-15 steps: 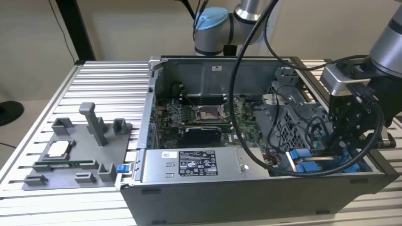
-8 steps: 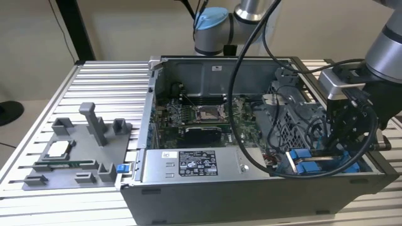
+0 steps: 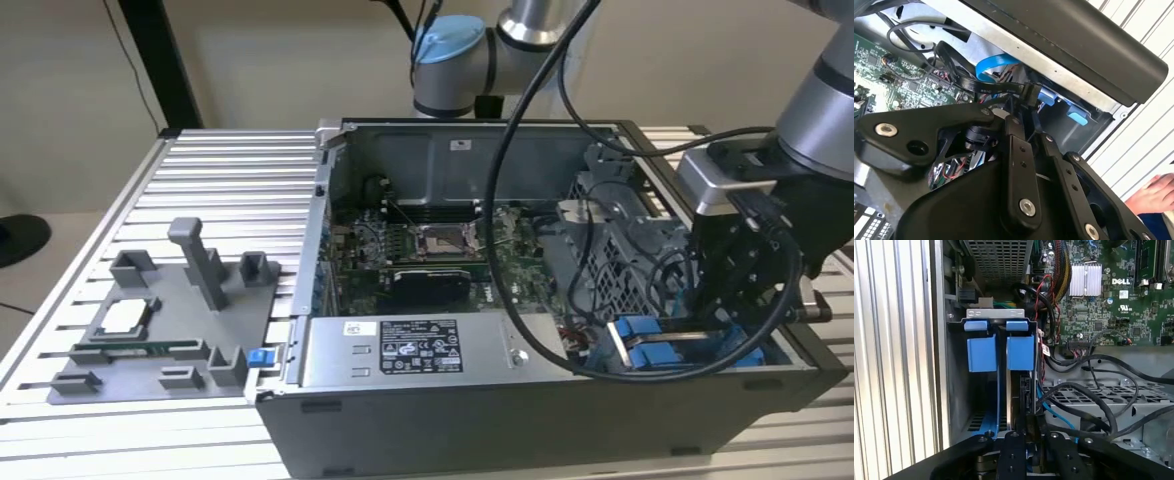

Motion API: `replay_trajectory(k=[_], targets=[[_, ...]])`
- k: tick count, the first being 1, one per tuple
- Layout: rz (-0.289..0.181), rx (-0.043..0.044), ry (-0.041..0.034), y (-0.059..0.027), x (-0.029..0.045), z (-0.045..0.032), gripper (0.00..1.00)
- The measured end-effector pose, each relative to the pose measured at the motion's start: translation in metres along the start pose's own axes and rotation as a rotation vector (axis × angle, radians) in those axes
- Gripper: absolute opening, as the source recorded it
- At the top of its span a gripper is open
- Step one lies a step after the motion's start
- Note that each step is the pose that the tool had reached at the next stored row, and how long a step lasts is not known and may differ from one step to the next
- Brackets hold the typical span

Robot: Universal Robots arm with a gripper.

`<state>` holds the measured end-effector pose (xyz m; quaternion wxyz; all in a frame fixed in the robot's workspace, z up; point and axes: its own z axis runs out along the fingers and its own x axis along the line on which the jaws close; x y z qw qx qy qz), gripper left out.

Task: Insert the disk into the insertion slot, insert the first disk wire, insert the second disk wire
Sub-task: 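Insert the first disk wire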

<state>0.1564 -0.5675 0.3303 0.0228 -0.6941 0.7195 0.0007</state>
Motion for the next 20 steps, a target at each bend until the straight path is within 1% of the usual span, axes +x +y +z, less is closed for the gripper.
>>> replay_trajectory(k=[2, 5, 11, 13, 20], targets=[[0.000, 0.0000, 0.0018, -0.0003, 0.0000, -0.0081, 1.00], [0.000, 0.0000, 0.0025, -0.0005, -0.0003, -0.0172, 1.00], [0.000, 0.0000, 0.0024, -0.0008, -0.0007, -0.0295, 1.00], [0.000, 0.0000, 0.0023, -0.0009, -0.0008, -0.0315, 1.00], [0.000, 0.0000, 0.0022, -0.0009, -0.0008, -0.0320, 1.00]])
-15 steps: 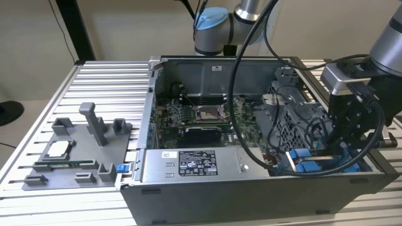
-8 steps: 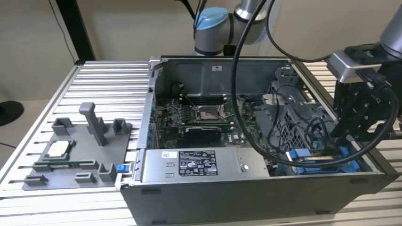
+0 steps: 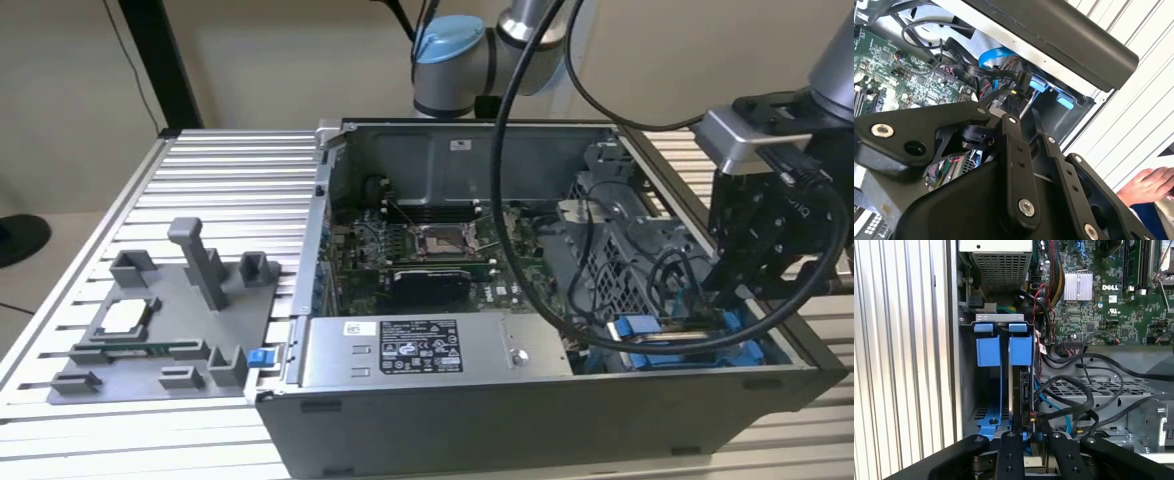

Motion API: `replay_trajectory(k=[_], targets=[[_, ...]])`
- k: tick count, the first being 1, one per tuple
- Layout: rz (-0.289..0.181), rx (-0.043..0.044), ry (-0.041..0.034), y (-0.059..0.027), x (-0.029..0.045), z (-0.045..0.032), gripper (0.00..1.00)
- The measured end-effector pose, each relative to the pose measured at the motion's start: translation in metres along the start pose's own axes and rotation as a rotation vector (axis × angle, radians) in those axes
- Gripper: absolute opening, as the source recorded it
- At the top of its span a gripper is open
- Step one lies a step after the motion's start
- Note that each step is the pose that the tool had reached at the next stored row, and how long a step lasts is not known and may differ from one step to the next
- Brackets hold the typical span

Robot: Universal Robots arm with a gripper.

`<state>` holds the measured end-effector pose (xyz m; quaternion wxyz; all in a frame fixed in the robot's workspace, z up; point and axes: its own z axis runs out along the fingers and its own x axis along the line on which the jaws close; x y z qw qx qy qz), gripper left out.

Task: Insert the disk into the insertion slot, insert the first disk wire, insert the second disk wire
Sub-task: 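Insert the first disk wire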

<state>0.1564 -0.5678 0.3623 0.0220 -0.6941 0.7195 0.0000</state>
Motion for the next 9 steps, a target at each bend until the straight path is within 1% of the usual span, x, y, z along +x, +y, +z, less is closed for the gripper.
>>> replay_trajectory(k=[4, 9], targets=[[0.000, -0.0001, 0.0004, -0.0013, 0.0000, -0.0002, 1.00], [0.000, -0.0048, 0.0003, -0.0089, -0.0003, 0.0002, 1.00]])
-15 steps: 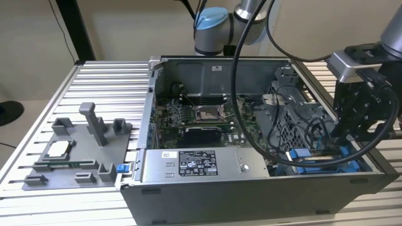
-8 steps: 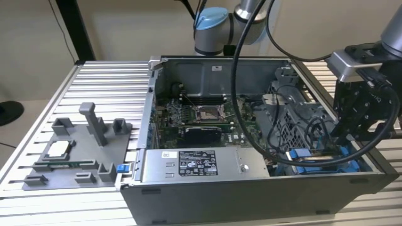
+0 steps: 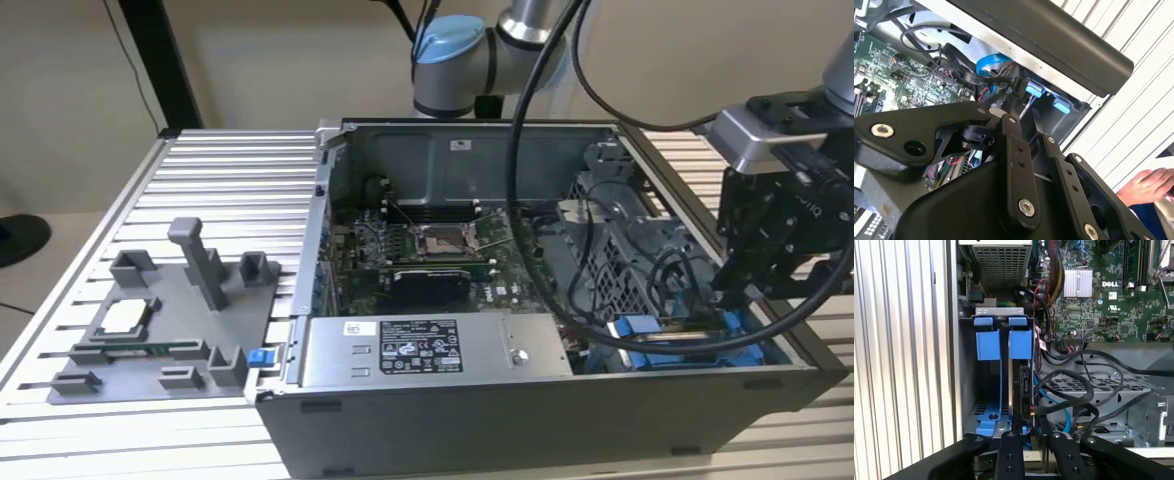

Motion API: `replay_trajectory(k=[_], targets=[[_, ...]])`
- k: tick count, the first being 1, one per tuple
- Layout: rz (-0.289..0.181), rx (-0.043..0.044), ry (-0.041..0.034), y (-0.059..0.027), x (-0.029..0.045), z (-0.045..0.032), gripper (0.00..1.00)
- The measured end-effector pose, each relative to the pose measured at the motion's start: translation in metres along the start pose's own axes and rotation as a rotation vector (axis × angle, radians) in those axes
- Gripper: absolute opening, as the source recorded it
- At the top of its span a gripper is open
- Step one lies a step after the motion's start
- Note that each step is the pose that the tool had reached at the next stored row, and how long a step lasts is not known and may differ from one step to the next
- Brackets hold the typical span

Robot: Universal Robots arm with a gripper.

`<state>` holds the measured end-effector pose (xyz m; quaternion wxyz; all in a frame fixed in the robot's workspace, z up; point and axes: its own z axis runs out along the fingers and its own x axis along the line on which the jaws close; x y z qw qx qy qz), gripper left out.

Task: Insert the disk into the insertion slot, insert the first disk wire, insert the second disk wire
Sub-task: 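Insert the first disk wire, then insert the second disk wire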

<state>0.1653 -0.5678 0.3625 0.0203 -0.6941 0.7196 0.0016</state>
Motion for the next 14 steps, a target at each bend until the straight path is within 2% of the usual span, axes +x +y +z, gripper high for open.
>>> replay_trajectory(k=[8, 14], targets=[[0.000, -0.0078, 0.0003, -0.0113, -0.0004, 0.0003, 1.00], [0.000, -0.0081, 0.0002, -0.0126, -0.0005, 0.0004, 1.00]])
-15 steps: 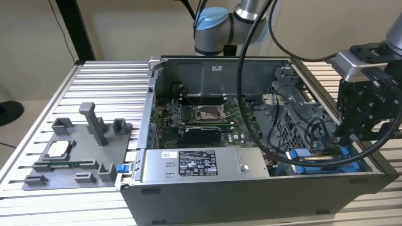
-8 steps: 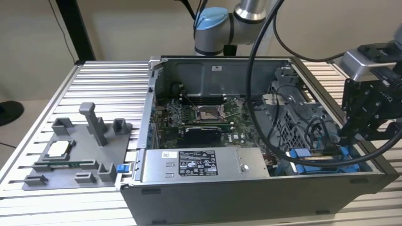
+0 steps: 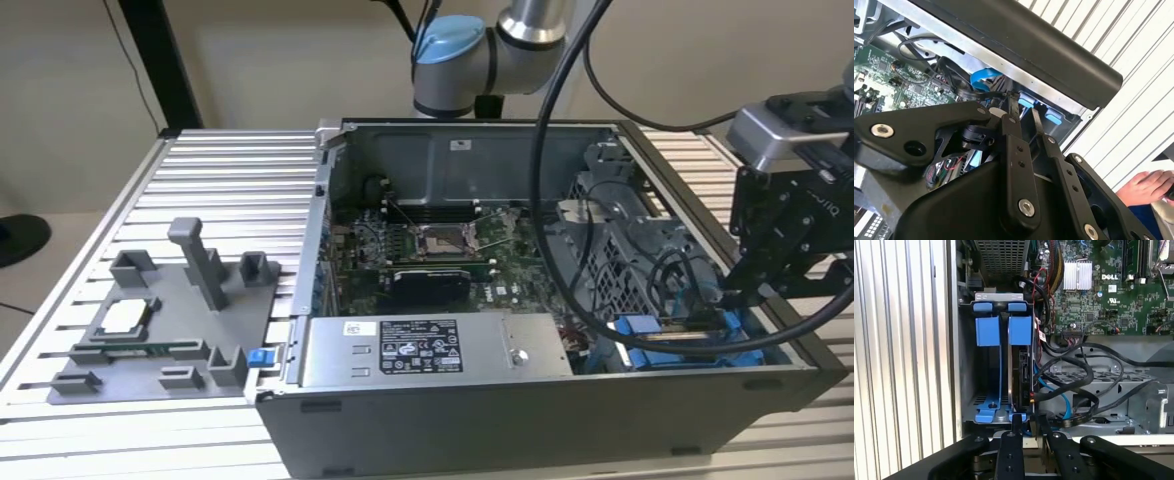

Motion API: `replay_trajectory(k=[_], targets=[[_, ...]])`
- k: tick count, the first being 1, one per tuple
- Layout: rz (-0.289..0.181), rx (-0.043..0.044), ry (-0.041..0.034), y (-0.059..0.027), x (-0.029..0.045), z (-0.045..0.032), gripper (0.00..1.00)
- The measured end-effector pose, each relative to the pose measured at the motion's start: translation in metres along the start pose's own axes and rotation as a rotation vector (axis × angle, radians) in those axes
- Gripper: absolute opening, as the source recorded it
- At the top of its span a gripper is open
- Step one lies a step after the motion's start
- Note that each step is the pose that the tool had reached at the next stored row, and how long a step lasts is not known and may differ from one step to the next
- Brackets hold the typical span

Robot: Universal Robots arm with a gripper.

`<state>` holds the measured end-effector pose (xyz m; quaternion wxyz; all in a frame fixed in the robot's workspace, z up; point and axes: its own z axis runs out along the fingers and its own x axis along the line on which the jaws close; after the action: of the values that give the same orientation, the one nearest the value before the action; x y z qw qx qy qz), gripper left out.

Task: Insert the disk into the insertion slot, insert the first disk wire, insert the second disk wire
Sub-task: 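Insert the second disk wire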

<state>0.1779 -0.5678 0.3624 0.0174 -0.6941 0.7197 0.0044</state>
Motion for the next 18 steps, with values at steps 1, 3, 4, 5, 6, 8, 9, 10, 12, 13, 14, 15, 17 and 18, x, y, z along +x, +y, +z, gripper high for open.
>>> replay_trajectory(k=[1, 3, 4, 5, 6, 8, 9, 10, 12, 13, 14, 15, 17, 18], targets=[[0.000, 0.0000, 0.0001, -0.0001, 0.0000, 0.0000, 1.00], [0.000, -0.0002, 0.0001, -0.0001, 0.0000, 0.0000, 1.00], [0.000, -0.0016, 0.0001, -0.0001, 0.0000, 0.0000, 1.00], [0.000, -0.0016, 0.0001, -0.0001, 0.0000, 0.0000, 1.00], [0.000, -0.0016, 0.0001, -0.0001, 0.0000, 0.0000, 1.00], [0.000, -0.0025, 0.0002, -0.0001, 0.0000, 0.0000, 1.00], [0.000, -0.0032, 0.0004, -0.0001, 0.0000, 0.0000, 1.00], [0.000, -0.0038, 0.0005, -0.0001, 0.0000, 0.0000, 1.00], [0.000, -0.0039, 0.0005, -0.0001, 0.0000, 0.0000, 1.00], [0.000, -0.0040, 0.0005, -0.0001, 0.0000, 0.0000, 1.00], [0.000, -0.0039, 0.0006, -0.0001, 0.0000, 0.0000, 1.00], [0.000, -0.0040, 0.0005, -0.0001, 0.0000, 0.0000, 1.00], [0.000, -0.0040, 0.0006, -0.0001, 0.0000, 0.0000, 1.00], [0.000, -0.0040, 0.0005, -0.0001, 0.0000, 0.0000, 1.00]])
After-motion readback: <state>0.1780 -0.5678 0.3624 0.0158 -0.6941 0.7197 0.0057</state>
